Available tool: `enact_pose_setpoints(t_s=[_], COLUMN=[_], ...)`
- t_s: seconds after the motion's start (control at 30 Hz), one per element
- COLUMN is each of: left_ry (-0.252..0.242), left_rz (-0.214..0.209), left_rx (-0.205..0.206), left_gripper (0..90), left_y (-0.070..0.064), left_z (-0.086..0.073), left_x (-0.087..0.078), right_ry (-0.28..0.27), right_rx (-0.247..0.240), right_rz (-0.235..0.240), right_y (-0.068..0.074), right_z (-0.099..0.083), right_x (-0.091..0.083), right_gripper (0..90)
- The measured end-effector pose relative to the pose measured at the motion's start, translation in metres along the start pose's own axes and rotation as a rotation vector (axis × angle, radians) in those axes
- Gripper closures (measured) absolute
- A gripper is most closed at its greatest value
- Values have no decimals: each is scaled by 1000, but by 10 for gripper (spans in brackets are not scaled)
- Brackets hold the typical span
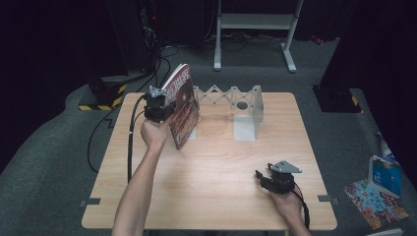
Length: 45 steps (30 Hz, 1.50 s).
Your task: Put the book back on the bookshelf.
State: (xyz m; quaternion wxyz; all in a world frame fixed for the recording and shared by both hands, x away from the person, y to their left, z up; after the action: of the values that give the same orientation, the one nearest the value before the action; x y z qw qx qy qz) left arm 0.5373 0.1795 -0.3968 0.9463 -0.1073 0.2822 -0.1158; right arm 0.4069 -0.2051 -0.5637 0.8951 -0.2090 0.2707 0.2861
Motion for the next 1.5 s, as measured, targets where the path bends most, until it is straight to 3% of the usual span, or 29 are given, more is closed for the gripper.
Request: enact_pose_setpoints(t_s=[0.4, 0.87, 1.1, 1.5], left_ry=[43, 63, 93, 112], left_rz=[3, 21, 61, 72], left_rx=[-5, 39, 85, 82], left_gripper=[789, 767, 740, 712], left_y=[8, 6, 3, 4], left_z=[-2, -4, -4, 2], left_x=[-1, -3, -7, -13], right_ry=[2, 1, 2, 2], right_rx=[-2, -4, -3, -5], right_rz=[-1, -2, -2, -2], right_y=[0, 0, 0, -1], right_z=[0, 0, 0, 0], right_x=[0, 0, 0, 0], right_gripper=[397, 396, 397, 396])
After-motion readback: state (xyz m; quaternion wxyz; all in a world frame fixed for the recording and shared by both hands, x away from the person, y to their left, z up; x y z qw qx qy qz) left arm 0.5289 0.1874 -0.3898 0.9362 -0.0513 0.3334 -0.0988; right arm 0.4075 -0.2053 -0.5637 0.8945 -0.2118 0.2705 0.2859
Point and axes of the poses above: each handheld gripper's, and its own axes: x roughly forward along the jaws, z roughly out of its top, y roughly to its left, the point moved 5 cm from there along x, roughly forward along the jaws, and after that the axes turned 15 degrees about -x, right-handed, at the moved point
